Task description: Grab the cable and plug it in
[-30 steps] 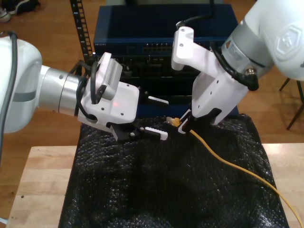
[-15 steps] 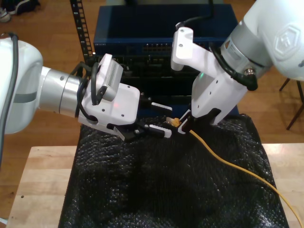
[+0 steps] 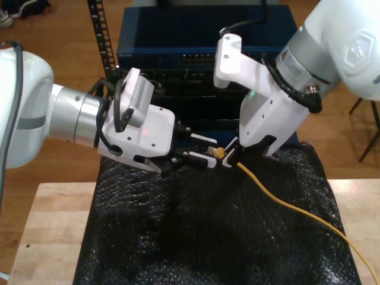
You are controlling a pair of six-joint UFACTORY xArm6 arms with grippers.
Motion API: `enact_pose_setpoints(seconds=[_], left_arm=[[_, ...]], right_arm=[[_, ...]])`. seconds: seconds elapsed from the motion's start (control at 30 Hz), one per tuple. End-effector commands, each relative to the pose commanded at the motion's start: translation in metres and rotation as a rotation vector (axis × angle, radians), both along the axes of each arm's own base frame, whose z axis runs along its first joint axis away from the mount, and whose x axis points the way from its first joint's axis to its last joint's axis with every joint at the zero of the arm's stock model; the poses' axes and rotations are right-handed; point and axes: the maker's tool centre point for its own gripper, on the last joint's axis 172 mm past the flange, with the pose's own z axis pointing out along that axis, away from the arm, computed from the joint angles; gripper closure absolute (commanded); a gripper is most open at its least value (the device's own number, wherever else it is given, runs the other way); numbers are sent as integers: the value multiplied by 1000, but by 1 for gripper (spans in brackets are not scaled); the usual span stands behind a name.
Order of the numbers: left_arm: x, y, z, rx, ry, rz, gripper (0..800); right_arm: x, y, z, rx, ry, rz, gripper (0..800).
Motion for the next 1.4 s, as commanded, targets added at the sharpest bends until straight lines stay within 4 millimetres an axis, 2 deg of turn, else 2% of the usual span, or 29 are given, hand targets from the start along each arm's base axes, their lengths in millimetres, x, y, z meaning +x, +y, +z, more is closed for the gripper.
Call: enact_pose_setpoints(seconds=[0.2,0.27,0.47,0.6,0.67,0.8,0.87,0.93,1.1,1.13,1.2,1.4], left_arm=[[0,0,0,0,1,0,568],[0,0,0,0,1,0,636],[0,0,0,0,1,0,644],[0,0,0,0,1,0,691],[-1,0,0,0,1,0,747],[-1,0,0,0,1,2,771],[-1,0,1,1,3,3,795],[-1,0,1,1,3,3,797],[0,1,1,2,4,5,797],[0,1,1,2,5,6,797],[0,1,1,2,5,6,797],[2,1,1,4,29,15,797]], right_arm=[[0,0,0,0,0,0,794],[0,0,0,0,0,0,794],[0,0,0,0,0,0,794],[0,0,0,0,0,0,794],[0,0,0,0,0,0,794],[0,0,0,0,1,1,773],[-1,1,0,1,1,3,736],[-2,2,0,7,5,3,652],[-2,4,1,16,7,7,160],[-3,4,1,15,7,9,111],[0,3,8,19,-14,22,69],[6,6,24,40,-70,81,60]])
